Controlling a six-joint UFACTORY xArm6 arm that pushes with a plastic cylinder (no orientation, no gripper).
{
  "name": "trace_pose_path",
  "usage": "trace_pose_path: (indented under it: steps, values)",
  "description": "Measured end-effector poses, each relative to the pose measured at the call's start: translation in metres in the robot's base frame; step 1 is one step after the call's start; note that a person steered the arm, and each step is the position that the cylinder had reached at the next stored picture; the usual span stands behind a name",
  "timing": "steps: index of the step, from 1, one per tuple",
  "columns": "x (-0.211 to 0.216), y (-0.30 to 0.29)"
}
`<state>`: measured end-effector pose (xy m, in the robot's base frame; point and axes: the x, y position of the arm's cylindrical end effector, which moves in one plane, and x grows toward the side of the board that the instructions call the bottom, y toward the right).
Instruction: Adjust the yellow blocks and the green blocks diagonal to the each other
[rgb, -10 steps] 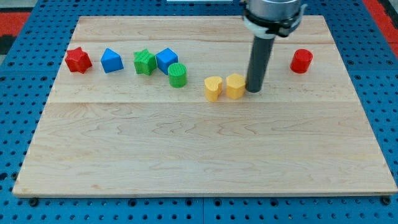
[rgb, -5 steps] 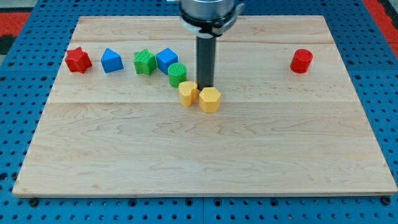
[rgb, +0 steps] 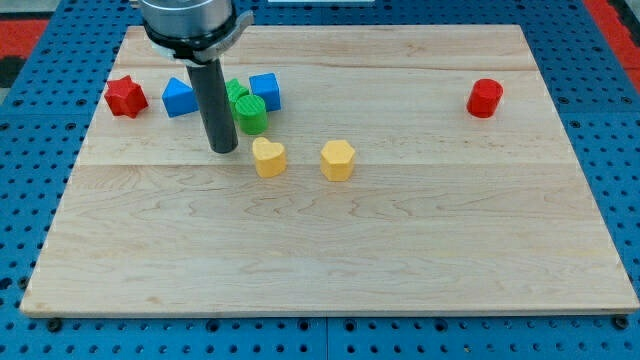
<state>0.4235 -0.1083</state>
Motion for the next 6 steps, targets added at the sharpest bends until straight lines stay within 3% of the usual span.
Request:
trace_pose_path:
  steps: [2, 4, 6]
  values:
    - [0.014, 0.124]
    - [0.011, 0.107]
    - [-0.050, 0.052]
